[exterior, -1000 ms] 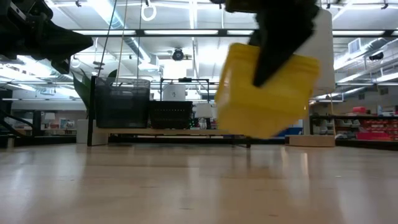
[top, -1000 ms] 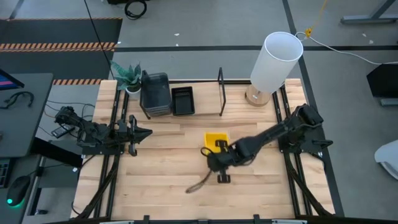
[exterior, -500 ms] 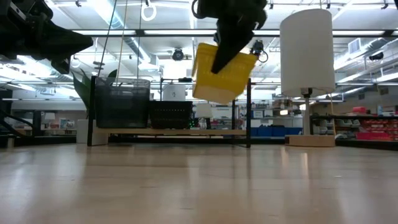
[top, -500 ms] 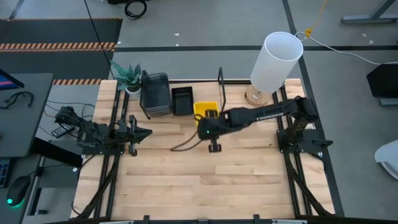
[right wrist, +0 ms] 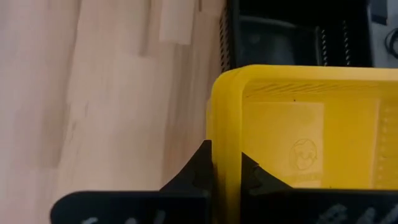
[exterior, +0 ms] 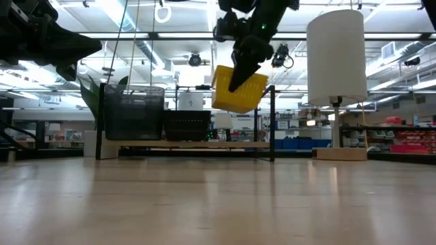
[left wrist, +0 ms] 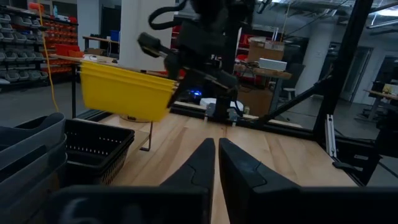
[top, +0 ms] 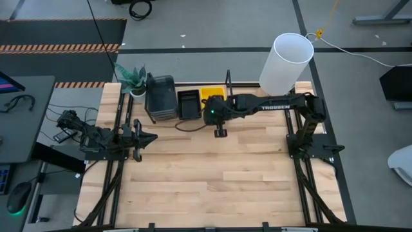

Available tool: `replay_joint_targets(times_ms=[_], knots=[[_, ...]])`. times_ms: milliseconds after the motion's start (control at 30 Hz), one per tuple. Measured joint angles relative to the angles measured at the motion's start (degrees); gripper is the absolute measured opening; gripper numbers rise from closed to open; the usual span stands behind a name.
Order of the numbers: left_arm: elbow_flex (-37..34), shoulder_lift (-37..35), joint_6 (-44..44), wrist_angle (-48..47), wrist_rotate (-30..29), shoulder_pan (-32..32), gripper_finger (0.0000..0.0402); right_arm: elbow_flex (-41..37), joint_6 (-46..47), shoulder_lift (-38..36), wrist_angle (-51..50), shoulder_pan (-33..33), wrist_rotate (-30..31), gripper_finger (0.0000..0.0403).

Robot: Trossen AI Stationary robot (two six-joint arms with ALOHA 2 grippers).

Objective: Stack baskets on shelf by color
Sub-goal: Put the yellow stacked baskets on the shelf

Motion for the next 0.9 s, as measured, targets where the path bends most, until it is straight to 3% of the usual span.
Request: replay_joint_targets(times_ms=[467,900], knots=[[0.0,0.0,0.0,0.0,0.0,0.0,0.0027,-7.1,-2.0,0.0,10.5,-3.0,-2.6,0.0014],[0.0,0.0,0.0,0.0,0.0,0.0,0.0035,-9.4,-2.0,0.0,12.1,-3.4,-1.2,0.0024]])
